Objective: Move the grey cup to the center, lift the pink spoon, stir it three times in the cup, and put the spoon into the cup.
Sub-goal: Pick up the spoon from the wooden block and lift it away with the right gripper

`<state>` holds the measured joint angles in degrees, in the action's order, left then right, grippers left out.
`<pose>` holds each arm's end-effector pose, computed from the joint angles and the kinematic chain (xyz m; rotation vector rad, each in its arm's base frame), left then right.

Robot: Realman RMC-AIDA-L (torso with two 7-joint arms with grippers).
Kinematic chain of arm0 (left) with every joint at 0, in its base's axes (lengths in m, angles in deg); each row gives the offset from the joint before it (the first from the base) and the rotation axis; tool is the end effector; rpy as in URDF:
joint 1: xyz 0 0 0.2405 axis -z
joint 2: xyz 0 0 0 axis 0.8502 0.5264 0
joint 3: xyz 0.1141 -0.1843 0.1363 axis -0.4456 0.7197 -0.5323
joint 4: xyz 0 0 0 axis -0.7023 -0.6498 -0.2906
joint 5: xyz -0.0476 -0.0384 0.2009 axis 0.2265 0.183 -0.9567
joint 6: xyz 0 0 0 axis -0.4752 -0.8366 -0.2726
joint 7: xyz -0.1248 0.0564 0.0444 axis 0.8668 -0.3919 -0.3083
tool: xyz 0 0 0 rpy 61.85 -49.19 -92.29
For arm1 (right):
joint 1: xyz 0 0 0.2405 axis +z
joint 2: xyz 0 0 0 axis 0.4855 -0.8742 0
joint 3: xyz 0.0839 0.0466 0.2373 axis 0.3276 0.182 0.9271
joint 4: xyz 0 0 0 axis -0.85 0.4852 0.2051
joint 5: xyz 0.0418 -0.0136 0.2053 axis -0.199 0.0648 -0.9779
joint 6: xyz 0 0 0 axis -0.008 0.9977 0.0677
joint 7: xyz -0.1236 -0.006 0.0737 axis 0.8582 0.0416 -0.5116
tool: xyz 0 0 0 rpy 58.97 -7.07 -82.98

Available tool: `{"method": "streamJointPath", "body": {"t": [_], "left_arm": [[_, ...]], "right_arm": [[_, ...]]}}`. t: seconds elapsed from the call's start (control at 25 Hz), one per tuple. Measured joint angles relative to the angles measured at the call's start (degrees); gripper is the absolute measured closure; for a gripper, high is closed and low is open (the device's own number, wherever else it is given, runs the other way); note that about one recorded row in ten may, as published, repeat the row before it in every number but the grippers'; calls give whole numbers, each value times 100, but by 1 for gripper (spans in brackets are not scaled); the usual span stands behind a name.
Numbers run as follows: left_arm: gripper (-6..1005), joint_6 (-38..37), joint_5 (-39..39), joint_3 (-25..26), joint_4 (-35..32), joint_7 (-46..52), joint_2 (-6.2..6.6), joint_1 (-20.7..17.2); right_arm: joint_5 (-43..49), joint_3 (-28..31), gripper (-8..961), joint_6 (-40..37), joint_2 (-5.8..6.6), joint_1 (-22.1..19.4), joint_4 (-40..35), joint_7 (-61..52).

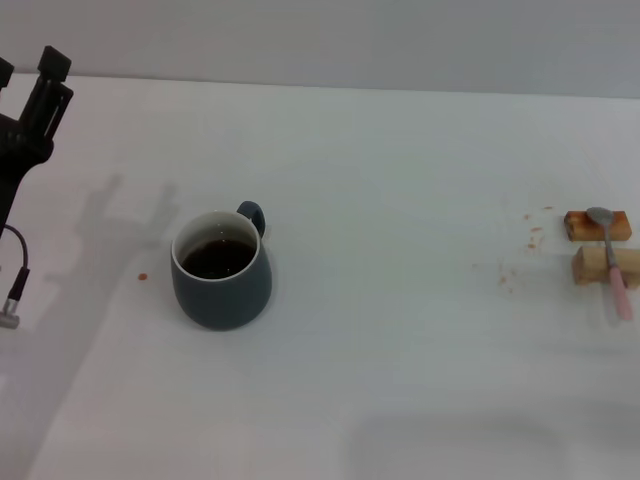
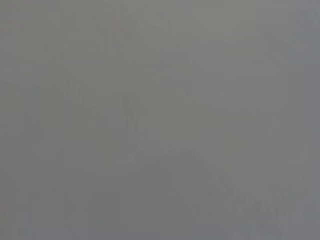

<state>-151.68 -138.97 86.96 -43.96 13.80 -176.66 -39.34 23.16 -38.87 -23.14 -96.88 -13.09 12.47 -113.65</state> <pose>-0.2957 0.2988 0.0150 -1.5185 -0.5885 -1.3075 0.3509 0.2511 0.0354 -1.5154 0.5871 1.1076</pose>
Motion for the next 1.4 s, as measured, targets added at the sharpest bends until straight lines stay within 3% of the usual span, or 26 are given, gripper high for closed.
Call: {"method": "streamJointPath", "body": {"t": [0.76,1.0,1.4], "left_arm": [[173,303,28,-22,53,105,-21,5],[173,340,31,-251,151,172,-26,-208],[177,282,34,-141,130,402,43,-414]], "right_arm": [[-126,121,344,460,-4,200,-12,1213],[-141,157,345,440,-10,195,26,1369],[-148,464,344,368,-18,97,513,1339]]}}
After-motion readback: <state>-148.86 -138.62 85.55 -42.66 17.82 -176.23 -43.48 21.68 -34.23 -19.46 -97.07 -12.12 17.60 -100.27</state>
